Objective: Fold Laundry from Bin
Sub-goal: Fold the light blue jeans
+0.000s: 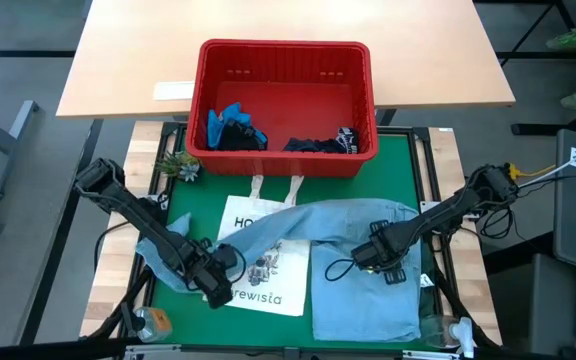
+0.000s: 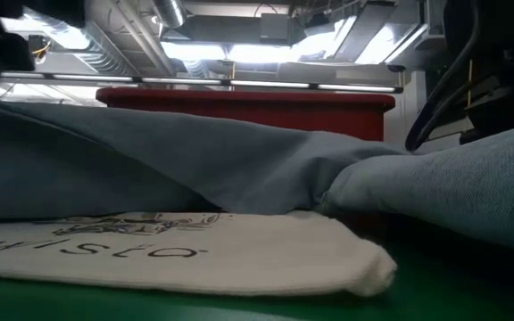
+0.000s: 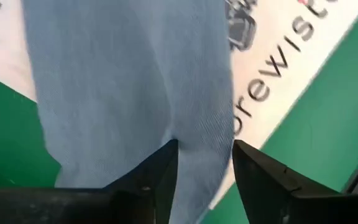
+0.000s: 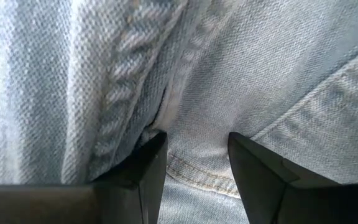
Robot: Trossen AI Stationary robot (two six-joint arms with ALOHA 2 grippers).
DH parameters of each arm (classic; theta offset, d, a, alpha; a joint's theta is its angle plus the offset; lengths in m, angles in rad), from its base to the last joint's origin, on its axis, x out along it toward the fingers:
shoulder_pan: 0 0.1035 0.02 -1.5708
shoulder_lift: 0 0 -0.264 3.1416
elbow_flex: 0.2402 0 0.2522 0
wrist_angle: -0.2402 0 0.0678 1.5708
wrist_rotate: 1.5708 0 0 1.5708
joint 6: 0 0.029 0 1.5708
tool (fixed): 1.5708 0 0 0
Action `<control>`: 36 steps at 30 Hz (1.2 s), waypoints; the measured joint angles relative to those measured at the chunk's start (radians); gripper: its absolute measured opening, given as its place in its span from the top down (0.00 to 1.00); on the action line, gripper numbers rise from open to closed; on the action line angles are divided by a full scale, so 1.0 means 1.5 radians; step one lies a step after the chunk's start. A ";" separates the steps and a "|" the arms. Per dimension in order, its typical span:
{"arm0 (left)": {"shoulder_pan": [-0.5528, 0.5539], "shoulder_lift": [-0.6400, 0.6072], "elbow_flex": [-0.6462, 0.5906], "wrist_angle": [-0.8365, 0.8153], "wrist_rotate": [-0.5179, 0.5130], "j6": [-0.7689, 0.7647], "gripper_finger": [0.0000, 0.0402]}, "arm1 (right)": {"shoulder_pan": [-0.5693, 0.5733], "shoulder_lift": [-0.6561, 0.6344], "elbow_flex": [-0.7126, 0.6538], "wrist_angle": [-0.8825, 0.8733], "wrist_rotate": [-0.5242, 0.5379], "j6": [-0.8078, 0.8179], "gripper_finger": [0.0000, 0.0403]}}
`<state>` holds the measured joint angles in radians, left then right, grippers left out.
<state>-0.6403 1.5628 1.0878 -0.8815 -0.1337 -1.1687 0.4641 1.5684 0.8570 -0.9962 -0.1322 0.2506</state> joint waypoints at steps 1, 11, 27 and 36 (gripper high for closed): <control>0.008 -0.004 0.000 -0.001 0.000 0.001 0.62 | 0.000 0.000 0.000 0.000 0.000 -0.003 0.57; 0.083 -0.166 0.000 -0.161 -0.048 0.034 0.65 | 0.000 0.000 0.000 0.000 0.000 -0.016 0.57; 0.119 -0.235 0.000 -0.383 -0.164 0.022 0.65 | 0.000 0.000 -0.001 0.001 0.020 -0.016 0.57; 0.216 -0.240 -0.050 -0.439 -0.109 0.035 0.65 | 0.000 0.000 -0.001 0.002 0.023 -0.016 0.57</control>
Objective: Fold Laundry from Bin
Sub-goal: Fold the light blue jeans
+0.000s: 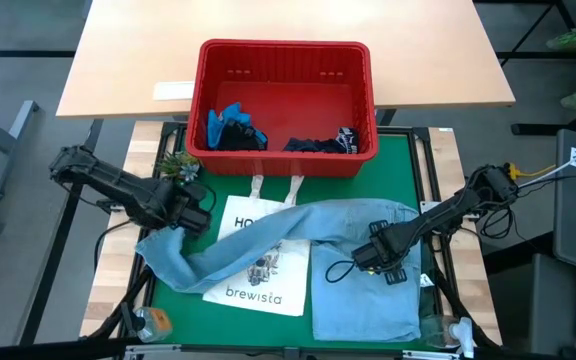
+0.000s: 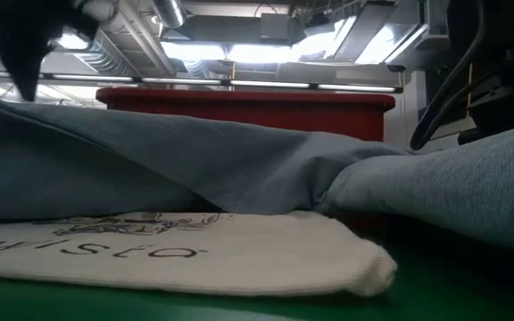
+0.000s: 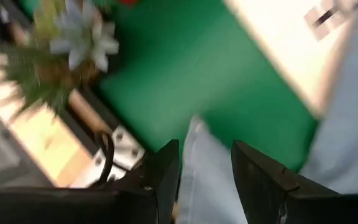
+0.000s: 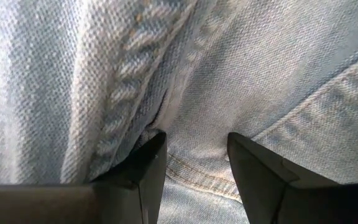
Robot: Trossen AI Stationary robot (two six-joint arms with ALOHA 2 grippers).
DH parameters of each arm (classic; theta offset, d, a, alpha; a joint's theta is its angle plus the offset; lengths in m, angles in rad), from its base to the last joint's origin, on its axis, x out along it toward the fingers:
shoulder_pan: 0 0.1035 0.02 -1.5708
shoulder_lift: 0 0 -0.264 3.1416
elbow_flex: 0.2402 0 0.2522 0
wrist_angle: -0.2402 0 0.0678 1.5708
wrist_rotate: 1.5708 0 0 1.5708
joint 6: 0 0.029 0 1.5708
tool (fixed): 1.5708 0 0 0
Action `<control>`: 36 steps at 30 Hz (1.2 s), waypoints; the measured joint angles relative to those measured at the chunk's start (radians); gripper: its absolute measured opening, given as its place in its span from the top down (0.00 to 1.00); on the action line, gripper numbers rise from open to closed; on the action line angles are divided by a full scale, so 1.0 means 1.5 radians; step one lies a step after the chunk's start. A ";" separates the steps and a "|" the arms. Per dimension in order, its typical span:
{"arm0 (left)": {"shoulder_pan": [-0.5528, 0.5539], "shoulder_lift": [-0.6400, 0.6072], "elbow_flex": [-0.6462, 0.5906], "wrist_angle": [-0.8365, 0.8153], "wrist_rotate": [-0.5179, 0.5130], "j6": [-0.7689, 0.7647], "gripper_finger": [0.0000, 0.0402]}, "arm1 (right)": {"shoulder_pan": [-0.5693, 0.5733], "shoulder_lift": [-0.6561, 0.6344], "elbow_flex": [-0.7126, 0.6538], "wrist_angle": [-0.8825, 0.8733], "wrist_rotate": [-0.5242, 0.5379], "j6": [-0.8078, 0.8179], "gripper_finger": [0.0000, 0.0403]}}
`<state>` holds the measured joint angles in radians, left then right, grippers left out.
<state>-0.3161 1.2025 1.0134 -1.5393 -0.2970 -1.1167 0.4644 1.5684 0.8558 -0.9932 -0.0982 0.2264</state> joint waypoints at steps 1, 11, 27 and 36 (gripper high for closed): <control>0.010 0.000 -0.020 0.000 0.014 0.001 0.65 | 0.000 0.000 0.000 0.000 0.000 0.000 0.57; 0.074 0.005 -0.181 0.057 0.155 0.089 0.66 | 0.000 0.000 0.000 0.000 0.000 0.000 0.57; 0.097 0.010 -0.172 0.200 0.174 0.067 0.75 | 0.000 0.000 0.000 0.005 0.001 0.000 0.57; 0.099 0.010 -0.172 0.261 0.141 0.065 0.77 | 0.000 0.000 0.000 0.005 0.001 0.000 0.57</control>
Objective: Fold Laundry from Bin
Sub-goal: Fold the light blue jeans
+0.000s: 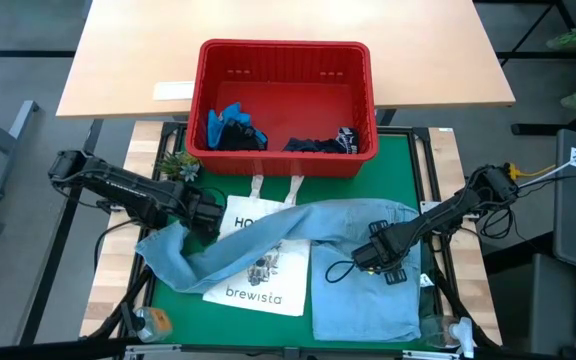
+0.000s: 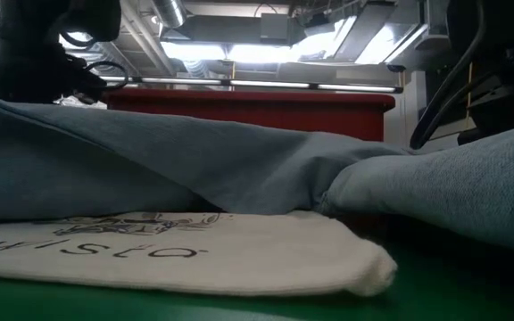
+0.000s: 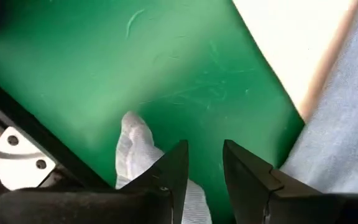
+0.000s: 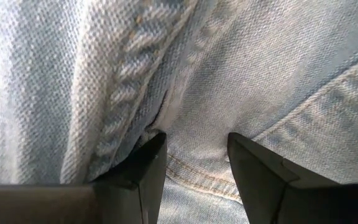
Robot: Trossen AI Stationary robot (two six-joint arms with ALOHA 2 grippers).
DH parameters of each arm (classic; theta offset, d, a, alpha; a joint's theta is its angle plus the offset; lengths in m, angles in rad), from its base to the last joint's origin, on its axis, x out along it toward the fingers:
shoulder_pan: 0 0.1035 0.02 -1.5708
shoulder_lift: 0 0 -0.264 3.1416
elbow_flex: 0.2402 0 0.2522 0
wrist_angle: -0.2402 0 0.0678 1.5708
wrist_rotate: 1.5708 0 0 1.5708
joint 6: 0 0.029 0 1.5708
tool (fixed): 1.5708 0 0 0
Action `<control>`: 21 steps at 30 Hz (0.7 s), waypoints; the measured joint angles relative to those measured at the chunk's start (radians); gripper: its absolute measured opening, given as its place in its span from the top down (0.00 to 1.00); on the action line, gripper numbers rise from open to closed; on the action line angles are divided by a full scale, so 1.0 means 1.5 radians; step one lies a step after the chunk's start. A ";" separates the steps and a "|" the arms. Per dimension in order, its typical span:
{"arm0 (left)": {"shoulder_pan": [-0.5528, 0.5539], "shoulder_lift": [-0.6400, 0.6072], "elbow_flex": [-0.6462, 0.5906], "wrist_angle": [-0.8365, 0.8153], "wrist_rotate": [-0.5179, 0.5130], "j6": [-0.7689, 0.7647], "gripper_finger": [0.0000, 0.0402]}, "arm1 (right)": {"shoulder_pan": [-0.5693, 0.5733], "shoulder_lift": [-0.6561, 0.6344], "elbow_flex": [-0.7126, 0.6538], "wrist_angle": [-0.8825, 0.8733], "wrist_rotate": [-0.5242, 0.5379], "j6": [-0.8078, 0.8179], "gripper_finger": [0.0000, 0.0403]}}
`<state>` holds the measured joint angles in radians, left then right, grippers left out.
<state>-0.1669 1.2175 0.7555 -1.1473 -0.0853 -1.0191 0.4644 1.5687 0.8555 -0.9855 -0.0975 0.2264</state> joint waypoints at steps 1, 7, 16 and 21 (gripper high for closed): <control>0.003 0.000 0.000 -0.005 0.004 0.000 0.77 | 0.000 0.000 0.000 0.000 0.000 0.000 0.57; 0.023 0.000 0.000 -0.099 0.033 -0.021 0.77 | 0.000 0.000 0.000 0.000 0.000 0.000 0.57; 0.041 0.000 -0.023 -0.110 -0.057 -0.105 0.77 | 0.000 0.000 0.000 0.000 0.000 0.000 0.57; 0.038 0.000 -0.049 -0.026 -0.031 -0.087 0.77 | 0.000 0.000 0.000 0.005 0.000 0.000 0.57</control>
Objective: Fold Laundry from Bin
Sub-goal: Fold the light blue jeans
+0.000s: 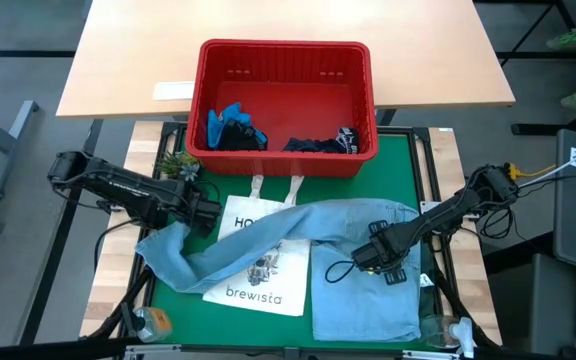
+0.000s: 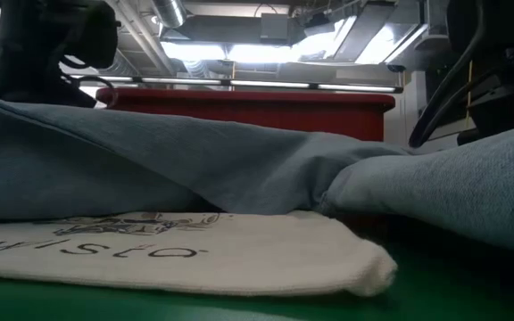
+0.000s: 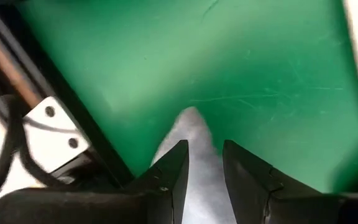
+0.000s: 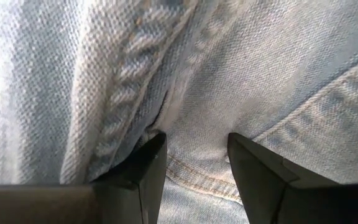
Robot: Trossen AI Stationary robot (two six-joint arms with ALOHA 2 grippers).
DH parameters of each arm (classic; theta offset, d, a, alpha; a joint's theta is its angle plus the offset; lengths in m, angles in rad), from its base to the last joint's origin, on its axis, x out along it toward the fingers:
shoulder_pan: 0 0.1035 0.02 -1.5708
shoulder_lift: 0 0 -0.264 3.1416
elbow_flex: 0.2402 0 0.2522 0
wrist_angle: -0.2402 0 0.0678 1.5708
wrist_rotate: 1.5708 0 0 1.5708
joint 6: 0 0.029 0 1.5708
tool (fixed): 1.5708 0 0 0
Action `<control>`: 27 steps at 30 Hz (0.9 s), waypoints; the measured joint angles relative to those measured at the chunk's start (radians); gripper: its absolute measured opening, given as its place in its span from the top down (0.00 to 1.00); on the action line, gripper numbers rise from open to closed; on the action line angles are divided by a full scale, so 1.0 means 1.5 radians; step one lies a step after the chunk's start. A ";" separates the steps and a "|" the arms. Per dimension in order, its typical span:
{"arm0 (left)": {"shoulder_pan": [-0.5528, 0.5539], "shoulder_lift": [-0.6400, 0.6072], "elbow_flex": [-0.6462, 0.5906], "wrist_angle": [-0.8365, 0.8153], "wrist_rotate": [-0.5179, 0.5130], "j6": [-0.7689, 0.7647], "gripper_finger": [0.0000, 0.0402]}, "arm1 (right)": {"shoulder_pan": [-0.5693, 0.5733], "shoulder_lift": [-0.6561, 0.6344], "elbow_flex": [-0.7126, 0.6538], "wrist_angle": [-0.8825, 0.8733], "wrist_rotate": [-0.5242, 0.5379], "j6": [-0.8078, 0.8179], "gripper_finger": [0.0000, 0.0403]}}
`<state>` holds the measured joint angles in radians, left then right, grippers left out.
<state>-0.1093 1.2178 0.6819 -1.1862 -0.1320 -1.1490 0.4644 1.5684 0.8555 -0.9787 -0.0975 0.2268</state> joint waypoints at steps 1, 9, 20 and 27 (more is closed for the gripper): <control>0.000 0.000 0.000 0.003 0.001 -0.001 0.77 | 0.000 0.000 0.000 0.002 0.000 0.000 0.57; 0.000 0.000 -0.009 0.022 0.037 -0.001 0.77 | 0.000 0.000 0.000 0.007 0.000 0.000 0.57; 0.058 0.000 0.054 -0.053 0.076 0.043 0.77 | 0.000 0.000 0.000 0.007 0.000 -0.017 0.57; 0.084 -0.001 0.067 -0.145 0.072 0.023 0.77 | 0.000 0.000 0.000 0.007 0.000 -0.018 0.57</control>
<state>0.0162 1.2167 0.7822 -1.4032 -0.0237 -1.1139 0.4644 1.5684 0.8558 -0.9684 -0.0973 0.2005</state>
